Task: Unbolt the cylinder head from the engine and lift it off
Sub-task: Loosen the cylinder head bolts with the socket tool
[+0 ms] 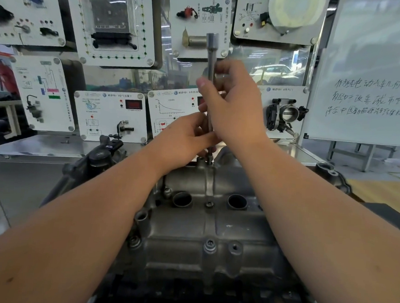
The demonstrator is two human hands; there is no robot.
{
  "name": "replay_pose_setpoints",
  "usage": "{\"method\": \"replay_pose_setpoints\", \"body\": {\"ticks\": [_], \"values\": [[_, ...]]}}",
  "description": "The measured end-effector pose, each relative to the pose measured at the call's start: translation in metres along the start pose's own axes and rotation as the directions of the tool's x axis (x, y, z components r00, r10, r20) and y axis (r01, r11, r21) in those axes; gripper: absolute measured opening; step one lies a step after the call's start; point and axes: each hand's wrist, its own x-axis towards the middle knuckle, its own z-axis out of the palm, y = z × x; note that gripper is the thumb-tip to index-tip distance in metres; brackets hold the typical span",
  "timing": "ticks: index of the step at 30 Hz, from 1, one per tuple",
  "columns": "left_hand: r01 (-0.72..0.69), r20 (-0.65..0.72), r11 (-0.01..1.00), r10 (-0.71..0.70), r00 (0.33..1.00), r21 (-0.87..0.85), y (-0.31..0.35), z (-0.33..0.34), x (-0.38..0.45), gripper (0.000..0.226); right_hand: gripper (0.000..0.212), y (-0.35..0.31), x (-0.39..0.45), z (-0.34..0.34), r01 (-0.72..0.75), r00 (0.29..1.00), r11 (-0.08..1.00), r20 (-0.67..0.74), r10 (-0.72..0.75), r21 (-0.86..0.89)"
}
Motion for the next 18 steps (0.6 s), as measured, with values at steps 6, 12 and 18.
{"method": "replay_pose_setpoints", "body": {"ticks": [6,12,18], "values": [[0.089,0.032,0.994,-0.087,0.996,-0.056,-0.0012,0.0001,-0.001,0.017,0.017,0.0021,0.0035,-0.0017,-0.034,0.999,0.999,0.002,0.034,-0.016],[-0.014,0.034,0.999,0.015,0.999,-0.031,-0.0023,-0.0009,-0.0002,0.005,0.022,0.0018,-0.0013,-0.0018,-0.019,1.0,0.999,0.005,0.019,0.049],[0.035,0.01,0.999,-0.035,0.999,0.025,-0.0036,0.0,0.0015,0.014,0.015,0.0024,0.002,-0.0014,-0.012,1.0,0.999,-0.029,0.011,-0.03]]}}
